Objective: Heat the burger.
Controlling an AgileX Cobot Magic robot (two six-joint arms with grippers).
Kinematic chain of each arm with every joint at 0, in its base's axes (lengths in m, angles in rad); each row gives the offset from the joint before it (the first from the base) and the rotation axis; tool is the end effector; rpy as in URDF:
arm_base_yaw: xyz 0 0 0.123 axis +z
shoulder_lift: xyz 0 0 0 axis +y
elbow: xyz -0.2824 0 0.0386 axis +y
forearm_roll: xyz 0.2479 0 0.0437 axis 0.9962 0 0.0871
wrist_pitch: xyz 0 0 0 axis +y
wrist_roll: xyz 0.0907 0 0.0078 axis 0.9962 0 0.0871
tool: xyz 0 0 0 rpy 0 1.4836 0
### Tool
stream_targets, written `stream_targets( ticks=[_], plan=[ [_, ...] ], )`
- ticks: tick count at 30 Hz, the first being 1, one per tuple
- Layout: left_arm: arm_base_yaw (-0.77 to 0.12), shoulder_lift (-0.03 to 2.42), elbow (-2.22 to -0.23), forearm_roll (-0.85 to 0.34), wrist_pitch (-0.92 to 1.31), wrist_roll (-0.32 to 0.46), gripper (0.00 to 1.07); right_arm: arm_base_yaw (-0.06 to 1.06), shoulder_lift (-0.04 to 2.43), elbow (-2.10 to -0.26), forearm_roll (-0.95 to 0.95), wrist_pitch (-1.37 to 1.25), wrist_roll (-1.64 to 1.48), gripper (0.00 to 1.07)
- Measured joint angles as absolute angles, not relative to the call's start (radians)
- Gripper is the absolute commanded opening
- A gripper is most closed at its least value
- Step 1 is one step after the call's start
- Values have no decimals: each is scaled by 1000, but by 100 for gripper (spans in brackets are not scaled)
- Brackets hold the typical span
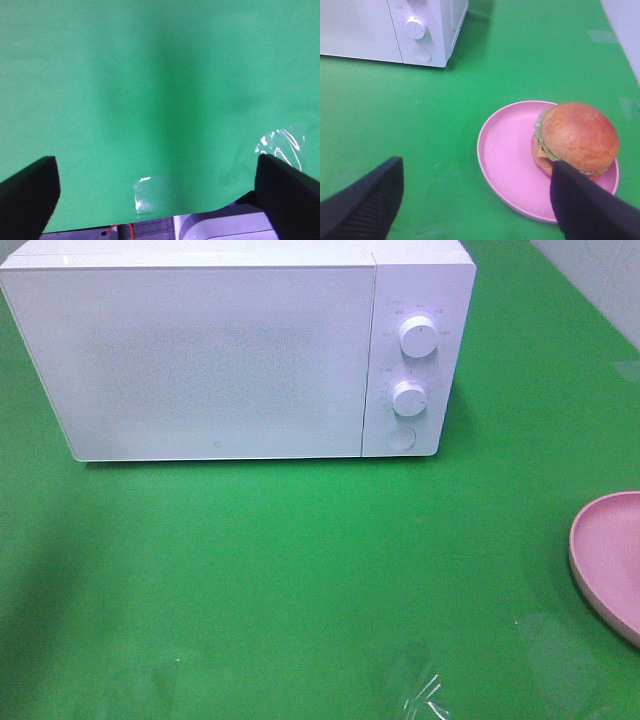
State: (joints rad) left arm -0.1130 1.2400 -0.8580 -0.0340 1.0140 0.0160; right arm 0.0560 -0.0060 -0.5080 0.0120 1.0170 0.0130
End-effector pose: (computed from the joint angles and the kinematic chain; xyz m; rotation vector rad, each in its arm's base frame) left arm 0.2129 -0.0268 0.2628 0.1653 2.8760 -0.0633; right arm -0.0051 0.0006 0.2830 -0.0431 1.9866 0.0589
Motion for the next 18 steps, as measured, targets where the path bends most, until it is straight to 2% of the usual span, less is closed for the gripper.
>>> stream_targets(
  ticks=[2,4,9,18],
  plan=[
    [-69,1179,-826,-49,1016,17,98,56,-6,-508,12,1017,13,76],
    [-62,1142,-793,-54,1016,19,98,56,-6,-508,12,1017,13,76],
    [-61,1039,-705,-55,1009,25,98,56,-6,-508,12,1017,13,76],
    [-61,707,-529,-51,904,32,98,56,-6,-508,12,1017,13,76]
  ],
)
